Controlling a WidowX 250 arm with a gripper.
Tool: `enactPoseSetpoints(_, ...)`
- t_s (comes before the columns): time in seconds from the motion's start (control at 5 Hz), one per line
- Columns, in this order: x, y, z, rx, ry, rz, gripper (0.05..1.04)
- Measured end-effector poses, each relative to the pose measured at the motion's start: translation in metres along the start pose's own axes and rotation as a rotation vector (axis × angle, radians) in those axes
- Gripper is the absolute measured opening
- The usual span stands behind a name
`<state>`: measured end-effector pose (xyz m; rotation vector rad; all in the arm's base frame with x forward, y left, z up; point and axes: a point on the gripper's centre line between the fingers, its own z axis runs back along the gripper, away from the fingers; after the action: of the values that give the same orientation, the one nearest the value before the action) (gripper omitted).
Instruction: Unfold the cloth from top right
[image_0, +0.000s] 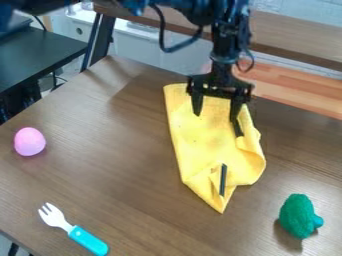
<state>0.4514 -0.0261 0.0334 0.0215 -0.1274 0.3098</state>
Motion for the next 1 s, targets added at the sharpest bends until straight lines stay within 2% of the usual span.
enactPoseSetpoints(0.2,0.001,-0.008,-0.002,0.013,0.005,-0.021,1.001)
enactPoseSetpoints(0.4,0.001,-0.007,-0.013,0.039,0.022,-0.03,1.001)
enactPoseSetpoints(0.8,0.002,-0.02,-0.021,0.05,0.024,-0.041,1.001)
enactPoseSetpoints(1.0,0.005,-0.027,-0.018,0.048,0.01,-0.045,1.001)
